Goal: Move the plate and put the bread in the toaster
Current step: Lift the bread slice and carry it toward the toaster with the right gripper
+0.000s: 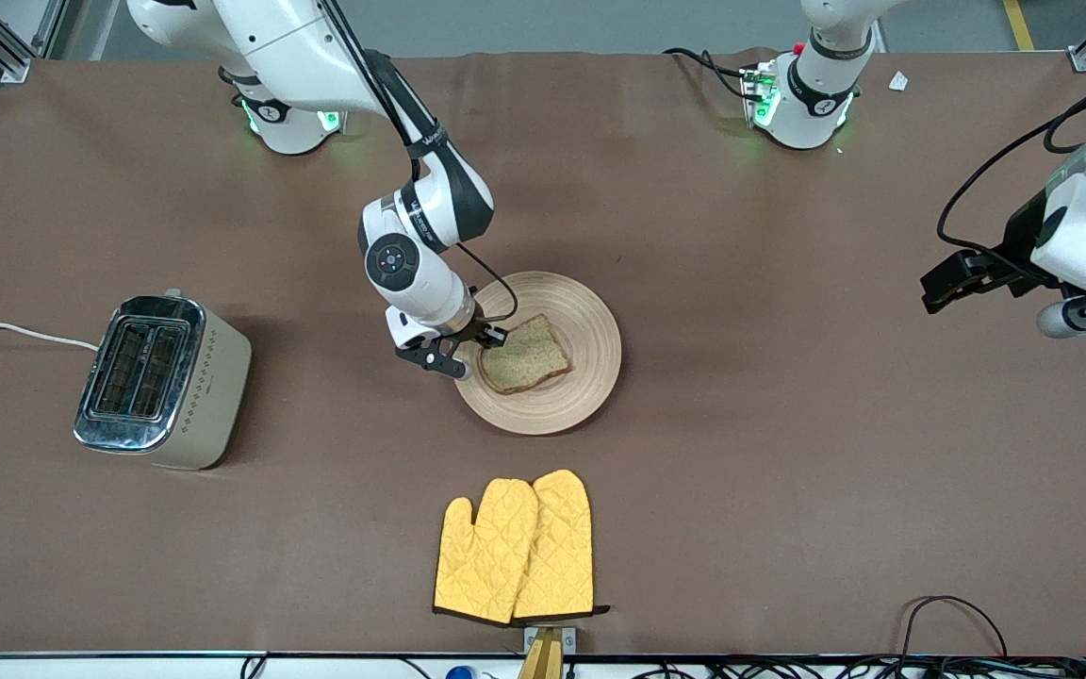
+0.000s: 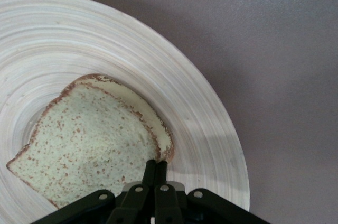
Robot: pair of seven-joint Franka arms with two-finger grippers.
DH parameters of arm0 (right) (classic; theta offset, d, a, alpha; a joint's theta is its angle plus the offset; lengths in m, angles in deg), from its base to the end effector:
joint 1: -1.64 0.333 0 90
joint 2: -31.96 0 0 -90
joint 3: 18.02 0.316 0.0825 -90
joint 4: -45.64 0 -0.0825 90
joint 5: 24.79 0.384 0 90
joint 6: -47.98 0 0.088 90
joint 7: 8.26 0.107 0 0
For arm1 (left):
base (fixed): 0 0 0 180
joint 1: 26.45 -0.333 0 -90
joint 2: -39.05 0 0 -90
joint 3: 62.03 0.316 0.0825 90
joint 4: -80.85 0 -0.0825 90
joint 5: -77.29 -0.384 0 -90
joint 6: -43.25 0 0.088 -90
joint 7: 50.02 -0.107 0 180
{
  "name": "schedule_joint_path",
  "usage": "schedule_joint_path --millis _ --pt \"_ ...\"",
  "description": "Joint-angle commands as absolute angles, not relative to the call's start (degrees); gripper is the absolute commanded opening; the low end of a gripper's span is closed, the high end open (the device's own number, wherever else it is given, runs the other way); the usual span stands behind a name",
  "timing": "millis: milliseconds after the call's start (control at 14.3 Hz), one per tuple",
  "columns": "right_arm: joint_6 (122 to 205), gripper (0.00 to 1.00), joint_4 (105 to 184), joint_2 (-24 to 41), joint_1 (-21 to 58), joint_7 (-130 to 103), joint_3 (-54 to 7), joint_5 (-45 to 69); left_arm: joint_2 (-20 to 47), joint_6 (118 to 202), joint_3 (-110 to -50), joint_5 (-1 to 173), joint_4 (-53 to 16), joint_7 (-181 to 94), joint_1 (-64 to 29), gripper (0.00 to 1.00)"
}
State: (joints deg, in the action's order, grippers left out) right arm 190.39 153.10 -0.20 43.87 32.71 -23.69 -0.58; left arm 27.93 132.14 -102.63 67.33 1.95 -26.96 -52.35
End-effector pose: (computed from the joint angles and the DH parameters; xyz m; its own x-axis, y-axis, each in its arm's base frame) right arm 0.5153 0.3843 0.2164 0.9220 -0.3662 -0.1258 -0.3842 -0.9056 -0.1795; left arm 0.5943 -0.0923 0.6255 0.9860 0.1610 0.0425 0.1624 -0.9861 -0.0338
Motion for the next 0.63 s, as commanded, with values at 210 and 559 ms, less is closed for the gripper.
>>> schedule_joint_path --millis 210,559 --pt "189.9 0.0 152.4 -0.2 44.3 32.8 -24.5 -0.2 33.3 130.9 -98.7 67.2 2.1 -38.1 -52.0 1.0" --pt "184.7 0.0 150.5 4.4 43.7 32.3 -25.1 -6.7 38.6 129.1 -83.1 72.5 -0.4 -41.8 -39.8 1.0"
